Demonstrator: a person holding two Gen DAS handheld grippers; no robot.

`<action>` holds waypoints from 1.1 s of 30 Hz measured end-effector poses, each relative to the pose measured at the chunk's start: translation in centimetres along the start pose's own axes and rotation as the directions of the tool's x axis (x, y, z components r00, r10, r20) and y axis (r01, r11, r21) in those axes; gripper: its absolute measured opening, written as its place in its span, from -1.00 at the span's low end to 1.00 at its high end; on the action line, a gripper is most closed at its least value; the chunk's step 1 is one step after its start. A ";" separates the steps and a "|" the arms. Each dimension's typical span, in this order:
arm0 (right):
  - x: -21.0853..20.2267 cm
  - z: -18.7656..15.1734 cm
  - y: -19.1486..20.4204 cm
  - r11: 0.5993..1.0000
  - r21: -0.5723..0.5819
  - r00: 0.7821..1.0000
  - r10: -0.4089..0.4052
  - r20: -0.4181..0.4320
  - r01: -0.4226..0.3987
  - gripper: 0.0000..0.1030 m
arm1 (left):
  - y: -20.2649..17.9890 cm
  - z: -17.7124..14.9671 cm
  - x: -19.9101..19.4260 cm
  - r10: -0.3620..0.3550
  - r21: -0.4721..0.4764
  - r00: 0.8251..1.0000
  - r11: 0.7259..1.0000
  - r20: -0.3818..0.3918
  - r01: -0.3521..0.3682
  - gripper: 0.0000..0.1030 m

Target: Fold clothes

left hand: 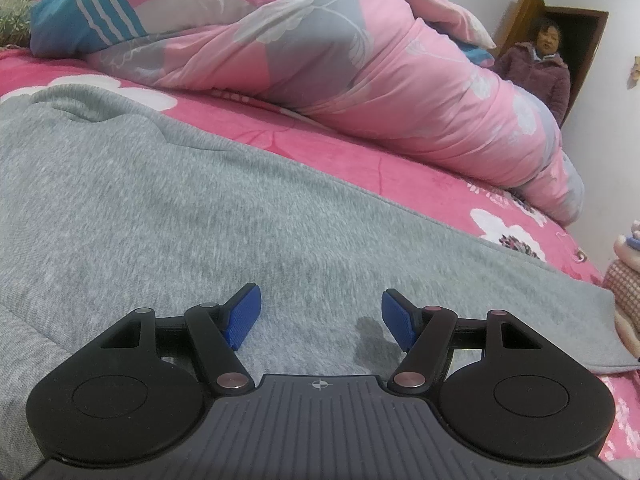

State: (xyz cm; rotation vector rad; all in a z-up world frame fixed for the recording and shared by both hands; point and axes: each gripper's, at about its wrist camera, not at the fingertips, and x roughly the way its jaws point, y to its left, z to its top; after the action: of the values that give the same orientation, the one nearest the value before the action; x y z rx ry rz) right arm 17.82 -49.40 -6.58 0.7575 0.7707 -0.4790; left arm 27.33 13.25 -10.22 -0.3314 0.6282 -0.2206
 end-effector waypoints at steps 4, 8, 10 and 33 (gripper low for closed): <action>-0.9 -0.4 0.9 0.996 -0.082 0.999 -0.027 0.017 0.028 -0.90 | 0.0 0.0 0.0 -0.002 -0.003 1.000 1.000 -0.002 0.001 0.31; -1.0 -0.9 1.1 0.958 -0.230 0.985 -0.163 0.061 0.173 -0.66 | 0.1 0.0 0.0 -0.003 -0.001 1.000 1.000 -0.001 0.003 0.31; -2.1 -1.1 1.3 0.939 -0.268 0.974 -0.190 0.123 0.217 -0.65 | 0.1 0.0 0.0 -0.001 0.001 1.000 1.000 -0.002 0.001 0.31; 9.7 6.2 7.6 0.847 -0.532 1.000 0.013 0.015 -0.003 -0.66 | 0.0 -0.2 0.2 0.001 0.013 1.000 1.000 0.001 -0.001 0.33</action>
State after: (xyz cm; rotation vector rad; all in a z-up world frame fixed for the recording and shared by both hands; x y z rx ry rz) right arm 31.51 -50.26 -7.72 0.2328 0.8328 -0.2402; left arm 27.36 13.16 -10.41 -0.3190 0.6255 -0.2229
